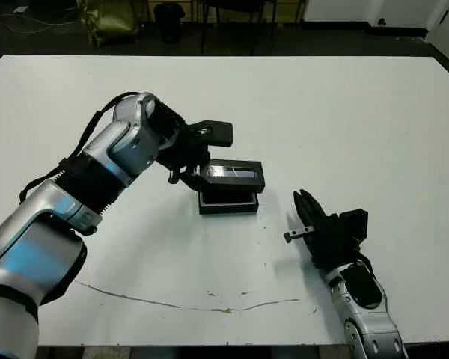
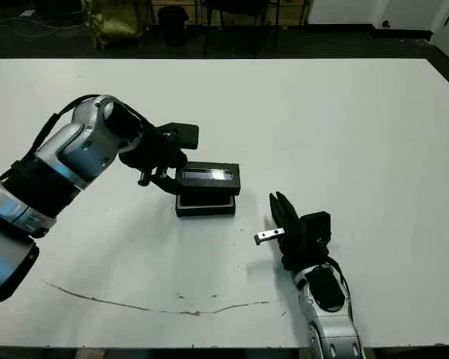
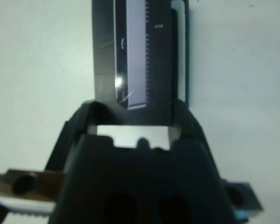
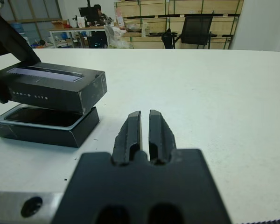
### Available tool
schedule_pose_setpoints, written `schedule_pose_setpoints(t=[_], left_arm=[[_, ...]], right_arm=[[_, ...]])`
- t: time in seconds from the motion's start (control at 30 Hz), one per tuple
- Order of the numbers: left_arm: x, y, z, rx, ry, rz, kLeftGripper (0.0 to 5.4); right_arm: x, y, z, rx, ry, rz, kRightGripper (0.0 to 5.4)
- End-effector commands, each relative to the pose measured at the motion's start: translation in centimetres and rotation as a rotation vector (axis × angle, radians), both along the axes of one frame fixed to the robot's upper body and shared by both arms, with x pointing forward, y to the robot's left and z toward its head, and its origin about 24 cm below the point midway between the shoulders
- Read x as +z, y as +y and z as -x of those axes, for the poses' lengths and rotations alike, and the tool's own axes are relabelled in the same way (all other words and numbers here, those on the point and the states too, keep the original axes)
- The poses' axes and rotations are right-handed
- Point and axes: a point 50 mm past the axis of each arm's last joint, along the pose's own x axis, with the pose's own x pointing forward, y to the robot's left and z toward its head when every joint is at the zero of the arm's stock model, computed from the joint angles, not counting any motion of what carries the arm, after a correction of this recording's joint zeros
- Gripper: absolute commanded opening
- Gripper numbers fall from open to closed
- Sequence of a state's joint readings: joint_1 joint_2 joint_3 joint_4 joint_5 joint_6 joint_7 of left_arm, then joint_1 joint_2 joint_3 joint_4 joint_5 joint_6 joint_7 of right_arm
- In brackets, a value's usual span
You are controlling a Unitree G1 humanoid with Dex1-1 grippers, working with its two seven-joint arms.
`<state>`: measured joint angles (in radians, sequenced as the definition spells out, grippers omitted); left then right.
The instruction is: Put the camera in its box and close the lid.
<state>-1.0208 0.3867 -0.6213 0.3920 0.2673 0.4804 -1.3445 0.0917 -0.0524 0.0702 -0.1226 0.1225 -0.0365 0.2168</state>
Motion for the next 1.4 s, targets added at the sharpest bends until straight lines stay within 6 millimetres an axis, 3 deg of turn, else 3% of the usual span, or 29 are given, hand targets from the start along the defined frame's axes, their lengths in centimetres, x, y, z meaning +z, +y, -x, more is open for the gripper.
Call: schedule_pose_setpoints(t=[0.03, 0.3, 1.4], left_arm=[[0.0, -0.04, -0.02, 0.0, 0.027, 0.001, 2.26], [-0.14, 0.1, -0.01, 0.005, 0.09, -0.007, 2.26], [-0.71, -0.59, 0.44, -0.013, 0.067, -0.073, 2.26]], right_arm=[[-0.57, -0.44, 0.3, -0.011, 0.026, 0.008, 0.0], [-0.64, -0.35, 0.32, -0.012, 0.025, 0.01, 0.0], [-0.81, -0.41, 0.47, -0.02, 0.028, -0.001, 0.0]])
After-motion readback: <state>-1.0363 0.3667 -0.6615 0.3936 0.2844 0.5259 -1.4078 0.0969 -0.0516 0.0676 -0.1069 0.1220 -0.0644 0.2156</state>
